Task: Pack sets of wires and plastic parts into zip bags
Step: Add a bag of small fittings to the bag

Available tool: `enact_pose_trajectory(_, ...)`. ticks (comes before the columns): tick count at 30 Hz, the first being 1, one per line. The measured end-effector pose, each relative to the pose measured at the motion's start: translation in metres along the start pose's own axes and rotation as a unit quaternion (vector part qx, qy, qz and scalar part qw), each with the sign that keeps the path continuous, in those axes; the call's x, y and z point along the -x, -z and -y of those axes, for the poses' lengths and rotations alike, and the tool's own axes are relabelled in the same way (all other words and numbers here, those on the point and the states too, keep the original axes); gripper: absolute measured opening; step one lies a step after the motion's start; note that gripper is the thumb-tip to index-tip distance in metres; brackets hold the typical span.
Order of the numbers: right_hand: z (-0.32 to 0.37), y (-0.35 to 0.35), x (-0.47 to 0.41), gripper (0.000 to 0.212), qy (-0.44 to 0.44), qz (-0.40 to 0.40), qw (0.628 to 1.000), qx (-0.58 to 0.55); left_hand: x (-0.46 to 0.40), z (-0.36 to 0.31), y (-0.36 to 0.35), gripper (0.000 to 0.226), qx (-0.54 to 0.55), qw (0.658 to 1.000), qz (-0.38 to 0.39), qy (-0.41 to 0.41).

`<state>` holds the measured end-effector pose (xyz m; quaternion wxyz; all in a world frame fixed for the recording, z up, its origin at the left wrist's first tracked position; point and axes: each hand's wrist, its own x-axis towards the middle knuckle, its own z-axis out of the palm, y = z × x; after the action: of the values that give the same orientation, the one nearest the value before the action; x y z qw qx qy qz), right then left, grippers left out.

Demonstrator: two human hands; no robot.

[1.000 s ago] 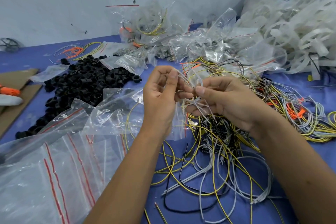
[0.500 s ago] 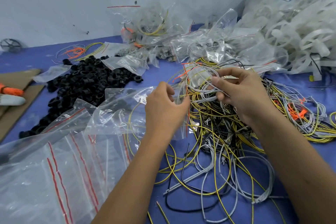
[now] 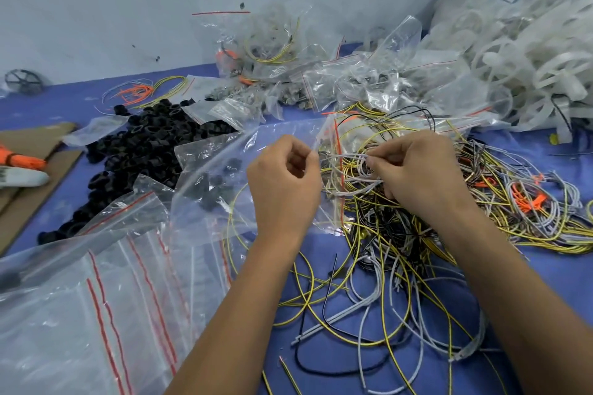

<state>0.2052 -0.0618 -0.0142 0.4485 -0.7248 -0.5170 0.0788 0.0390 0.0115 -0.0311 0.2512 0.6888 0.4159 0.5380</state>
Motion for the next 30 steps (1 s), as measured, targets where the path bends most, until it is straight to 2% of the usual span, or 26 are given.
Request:
enact_pose_trajectory(3, 0.006, -0.006, 0.001, 0.008, 0.058, -0.005, 0.997, 0.048, 0.002, 0.0, -0.002, 0.017, -0.054, 0.994, 0.009, -0.093)
enact_pose_trajectory(7, 0.019, -0.015, 0.007, 0.007, 0.07, 0.022, 0.997, -0.015, 0.008, -0.004, -0.005, 0.014, -0.06, 0.984, 0.037, -0.161)
enact_pose_trajectory(10, 0.024, -0.022, 0.01, 0.016, 0.032, 0.039, 0.994, -0.093, 0.008, -0.007, -0.005, 0.015, -0.019, 0.986, 0.03, -0.161)
enact_pose_trajectory(13, 0.024, -0.026, 0.011, 0.026, 0.004, 0.046, 0.992, -0.117, 0.009, -0.012, -0.005, 0.015, 0.04, 0.987, 0.062, -0.142)
enact_pose_trajectory(15, 0.024, -0.029, 0.012, 0.037, -0.031, 0.053, 0.977, -0.205, 0.01, -0.016, -0.005, 0.015, 0.081, 0.987, 0.081, -0.113)
enact_pose_trajectory(18, 0.028, -0.029, 0.013, 0.031, -0.077, 0.106, 0.905, -0.404, 0.011, -0.022, -0.002, 0.013, 0.153, 0.982, 0.084, -0.07)
enact_pose_trajectory(19, 0.027, -0.029, 0.012, 0.027, -0.09, 0.136, 0.872, -0.461, 0.011, -0.024, -0.002, 0.012, 0.171, 0.98, 0.084, -0.063)
enact_pose_trajectory(21, 0.025, -0.025, 0.009, 0.029, -0.12, 0.221, 0.783, -0.569, 0.012, -0.029, -0.001, 0.011, 0.195, 0.975, 0.089, -0.061)
enact_pose_trajectory(23, 0.025, -0.021, 0.008, 0.038, -0.136, 0.32, 0.688, -0.637, 0.013, -0.033, 0.0, 0.011, 0.206, 0.973, 0.084, -0.066)
enact_pose_trajectory(24, 0.027, -0.021, 0.008, 0.044, -0.149, 0.343, 0.66, -0.652, 0.013, -0.034, 0.0, 0.013, 0.206, 0.973, 0.079, -0.07)
enact_pose_trajectory(25, 0.029, -0.022, 0.007, 0.049, -0.164, 0.347, 0.651, -0.655, 0.013, -0.035, 0.0, 0.014, 0.208, 0.972, 0.076, -0.074)
enact_pose_trajectory(27, 0.027, -0.03, 0.006, 0.053, -0.192, 0.356, 0.653, -0.64, 0.014, -0.035, -0.001, 0.013, 0.211, 0.972, 0.07, -0.077)
enact_pose_trajectory(28, 0.031, -0.031, 0.006, 0.051, -0.182, 0.358, 0.683, -0.61, 0.014, -0.033, -0.002, 0.012, 0.208, 0.973, 0.064, -0.074)
enact_pose_trajectory(29, 0.034, -0.033, 0.005, 0.045, -0.145, 0.348, 0.748, -0.546, 0.015, -0.03, -0.003, 0.012, 0.203, 0.975, 0.058, -0.067)
enact_pose_trajectory(30, 0.033, -0.034, 0.005, 0.038, -0.07, 0.316, 0.848, -0.42, 0.015, -0.026, -0.004, 0.012, 0.198, 0.977, 0.052, -0.054)
